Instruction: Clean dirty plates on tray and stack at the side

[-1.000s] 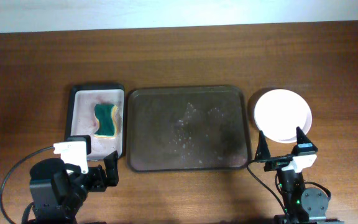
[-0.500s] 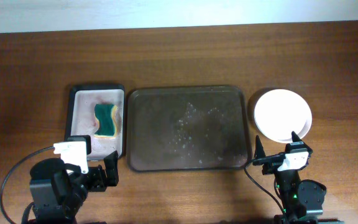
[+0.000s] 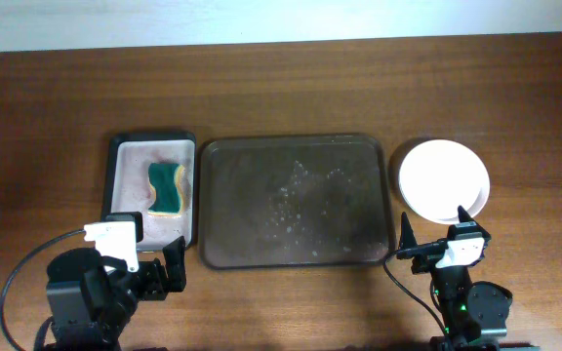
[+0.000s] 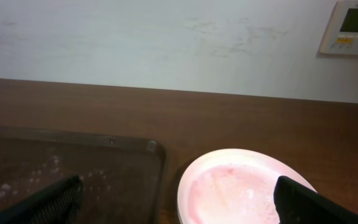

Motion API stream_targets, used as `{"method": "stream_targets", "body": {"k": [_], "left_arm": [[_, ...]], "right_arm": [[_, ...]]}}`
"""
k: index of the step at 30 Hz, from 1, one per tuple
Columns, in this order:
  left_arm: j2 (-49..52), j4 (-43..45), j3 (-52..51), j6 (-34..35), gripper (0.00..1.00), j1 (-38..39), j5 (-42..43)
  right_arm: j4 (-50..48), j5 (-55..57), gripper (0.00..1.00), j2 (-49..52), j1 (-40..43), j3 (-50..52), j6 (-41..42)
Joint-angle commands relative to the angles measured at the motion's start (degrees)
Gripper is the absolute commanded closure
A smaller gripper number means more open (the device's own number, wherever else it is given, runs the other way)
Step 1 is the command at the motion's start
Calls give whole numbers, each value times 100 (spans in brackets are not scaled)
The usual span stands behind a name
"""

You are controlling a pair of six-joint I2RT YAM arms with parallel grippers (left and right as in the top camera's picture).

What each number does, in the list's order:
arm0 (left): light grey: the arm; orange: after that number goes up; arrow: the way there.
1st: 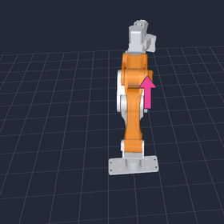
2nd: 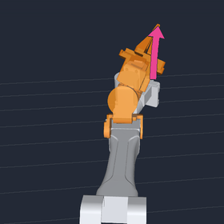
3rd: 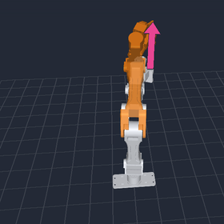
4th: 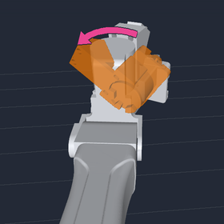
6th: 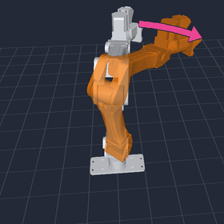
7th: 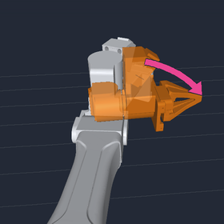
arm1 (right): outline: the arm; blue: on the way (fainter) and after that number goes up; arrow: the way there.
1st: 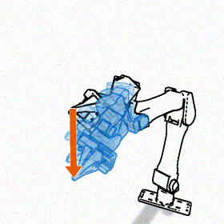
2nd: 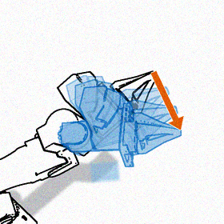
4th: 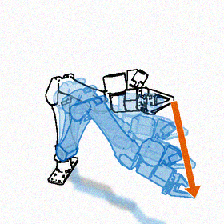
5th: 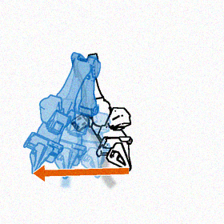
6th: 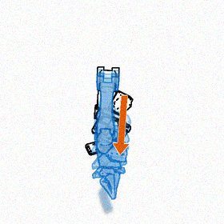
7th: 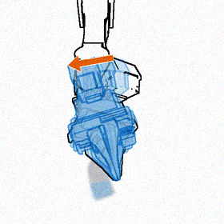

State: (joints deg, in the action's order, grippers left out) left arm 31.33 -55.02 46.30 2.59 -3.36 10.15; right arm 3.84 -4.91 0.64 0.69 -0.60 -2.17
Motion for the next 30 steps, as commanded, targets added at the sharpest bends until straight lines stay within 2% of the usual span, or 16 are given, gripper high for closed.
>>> {"method": "stream_targets", "body": {"k": [1,7,11,21,23,26,30], "left_arm": [[-28,2,-35,-92,1,-4,57],[-197,-155,-66,-94,1,79,-133],[-872,382,-625,-94,1,424,-485],[-2940,3198,-3252,-28,1,544,-546],[-3101,4548,-3921,-31,0,544,-549],[-3104,5967,-4538,-92,1,544,-549],[-3106,5834,-4581,-479,1,544,-710]], "right_arm": [[31,52,1,-44,-35,28,-42],[31,52,1,-44,-35,28,-42],[31,52,1,-44,-35,28,-42],[31,52,1,-44,-35,28,-42],[31,52,1,-44,-35,28,-39],[31,52,1,-44,-35,28,-42],[31,52,1,-44,-35,28,-42]]}}
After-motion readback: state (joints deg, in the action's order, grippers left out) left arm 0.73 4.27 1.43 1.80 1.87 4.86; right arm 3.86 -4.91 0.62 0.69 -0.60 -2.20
